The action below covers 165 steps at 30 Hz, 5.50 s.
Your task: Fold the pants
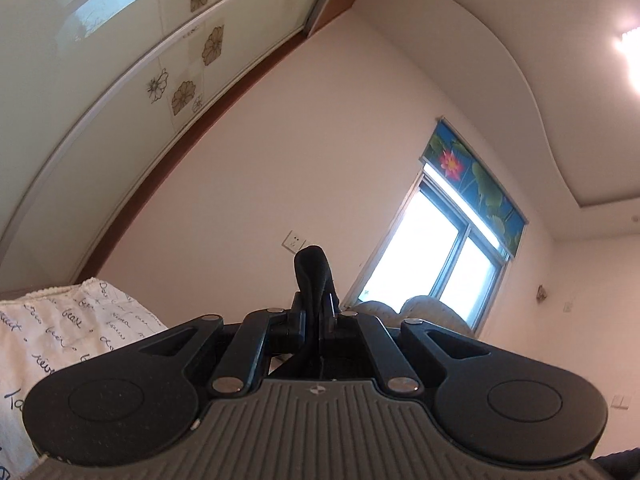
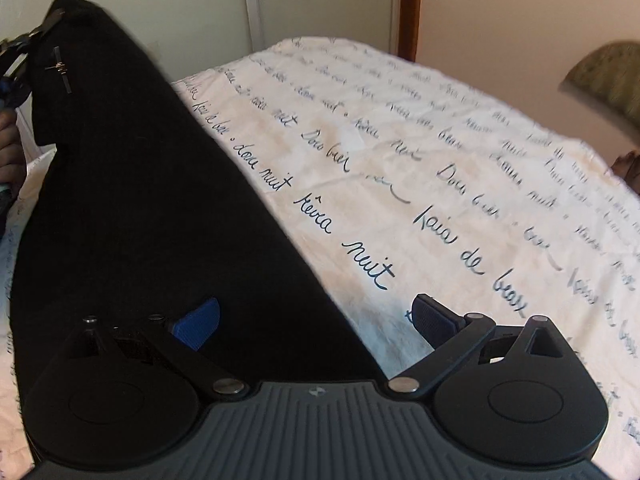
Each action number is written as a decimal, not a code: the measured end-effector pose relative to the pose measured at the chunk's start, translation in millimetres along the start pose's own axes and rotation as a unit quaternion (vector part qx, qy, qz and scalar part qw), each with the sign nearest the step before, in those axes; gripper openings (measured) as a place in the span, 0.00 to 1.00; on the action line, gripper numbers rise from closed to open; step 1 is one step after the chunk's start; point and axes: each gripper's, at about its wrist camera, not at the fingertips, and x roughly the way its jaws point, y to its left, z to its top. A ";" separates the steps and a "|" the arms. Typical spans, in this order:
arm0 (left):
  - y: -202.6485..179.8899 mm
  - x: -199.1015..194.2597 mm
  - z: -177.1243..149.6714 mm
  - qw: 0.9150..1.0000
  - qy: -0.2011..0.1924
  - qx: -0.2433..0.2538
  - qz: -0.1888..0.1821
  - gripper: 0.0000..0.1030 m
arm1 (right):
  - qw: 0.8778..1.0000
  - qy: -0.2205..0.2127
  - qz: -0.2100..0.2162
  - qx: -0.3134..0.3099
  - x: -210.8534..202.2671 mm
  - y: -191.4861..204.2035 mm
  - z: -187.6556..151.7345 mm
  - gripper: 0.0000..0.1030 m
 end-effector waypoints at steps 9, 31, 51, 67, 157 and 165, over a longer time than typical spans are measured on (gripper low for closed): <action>15.4 2.9 -4.2 1.000 0.015 -0.010 0.011 0.04 | 0.996 0.056 0.062 0.002 14.4 0.8 11.5 0.15; 30.4 -46.3 20.6 0.985 0.065 -0.102 0.124 0.24 | 0.992 -0.074 0.097 -0.011 -113.1 110.8 -37.5 0.03; -3.3 -132.3 -1.4 0.901 0.197 -0.250 0.295 0.65 | 0.987 -0.088 0.102 0.089 -79.0 137.3 -105.6 0.03; 42.6 -113.5 -17.4 0.857 0.207 -0.340 0.327 0.59 | 0.984 -0.104 0.103 0.106 -86.7 137.1 -106.6 0.03; -92.7 -90.8 -184.4 0.882 0.379 -0.254 0.119 0.14 | 0.884 -0.210 -0.080 0.410 -183.6 51.1 -209.7 0.67; -83.6 -88.8 -185.6 0.879 0.372 -0.283 0.094 0.18 | 0.822 -0.090 -0.228 0.515 -204.5 -73.6 -200.1 0.84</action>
